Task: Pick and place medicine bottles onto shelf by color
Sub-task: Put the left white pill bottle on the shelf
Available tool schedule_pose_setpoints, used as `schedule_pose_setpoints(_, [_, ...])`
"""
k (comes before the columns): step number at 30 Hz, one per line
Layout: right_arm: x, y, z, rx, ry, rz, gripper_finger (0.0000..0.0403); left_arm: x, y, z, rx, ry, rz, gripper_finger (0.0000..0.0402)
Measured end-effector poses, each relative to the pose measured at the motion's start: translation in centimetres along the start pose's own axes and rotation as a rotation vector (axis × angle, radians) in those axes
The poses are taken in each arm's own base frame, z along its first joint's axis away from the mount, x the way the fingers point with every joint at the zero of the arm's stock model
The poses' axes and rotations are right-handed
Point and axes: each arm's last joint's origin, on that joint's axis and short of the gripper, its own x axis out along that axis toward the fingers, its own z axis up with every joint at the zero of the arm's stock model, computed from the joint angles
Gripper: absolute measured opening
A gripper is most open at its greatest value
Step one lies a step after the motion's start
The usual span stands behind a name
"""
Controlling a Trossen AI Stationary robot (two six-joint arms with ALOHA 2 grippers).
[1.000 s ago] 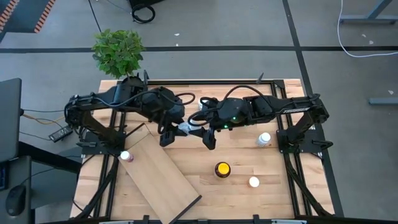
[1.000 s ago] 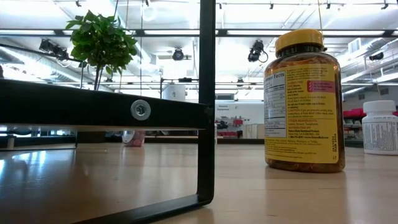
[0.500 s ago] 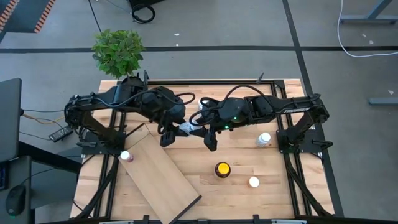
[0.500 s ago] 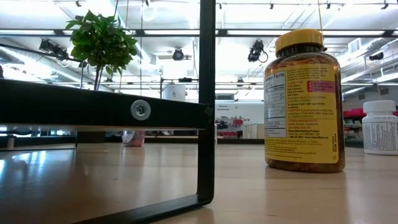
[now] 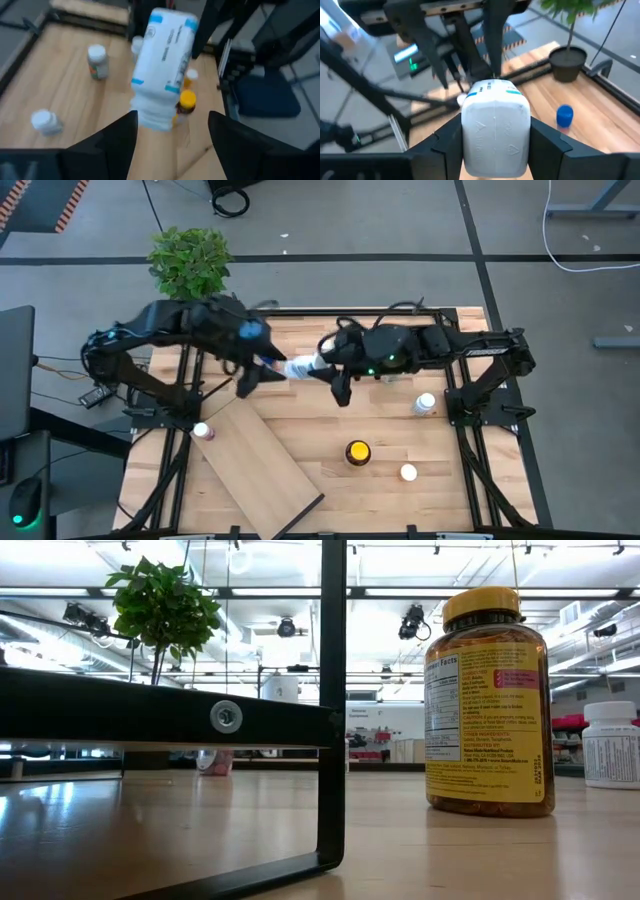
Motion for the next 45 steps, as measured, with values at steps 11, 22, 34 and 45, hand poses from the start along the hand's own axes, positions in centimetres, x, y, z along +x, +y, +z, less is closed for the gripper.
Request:
schedule_pose_setpoints(11, [-3.3,0.1,3.8,0.116,-0.285,0.126,0.0178,-5.8,0.1,1.7,-0.059,-0.356,-0.031,0.0272])
schedule_pose_setpoints(22, [-4.9,-0.2,4.7,0.134,-0.348,0.149,0.0179,-5.6,0.9,3.1,-0.119,-0.474,-0.029,0.0298])
schedule_pose_setpoints(34, [-5.0,-0.1,4.9,0.134,-0.367,0.168,0.0179,-2.9,1.1,4.3,-0.146,-0.478,-0.087,0.0345])
schedule_pose_setpoints(45, [-5.0,-0.1,4.9,0.128,-0.364,0.174,0.0179,-3.1,0.9,4.5,-0.134,-0.500,-0.114,0.0293])
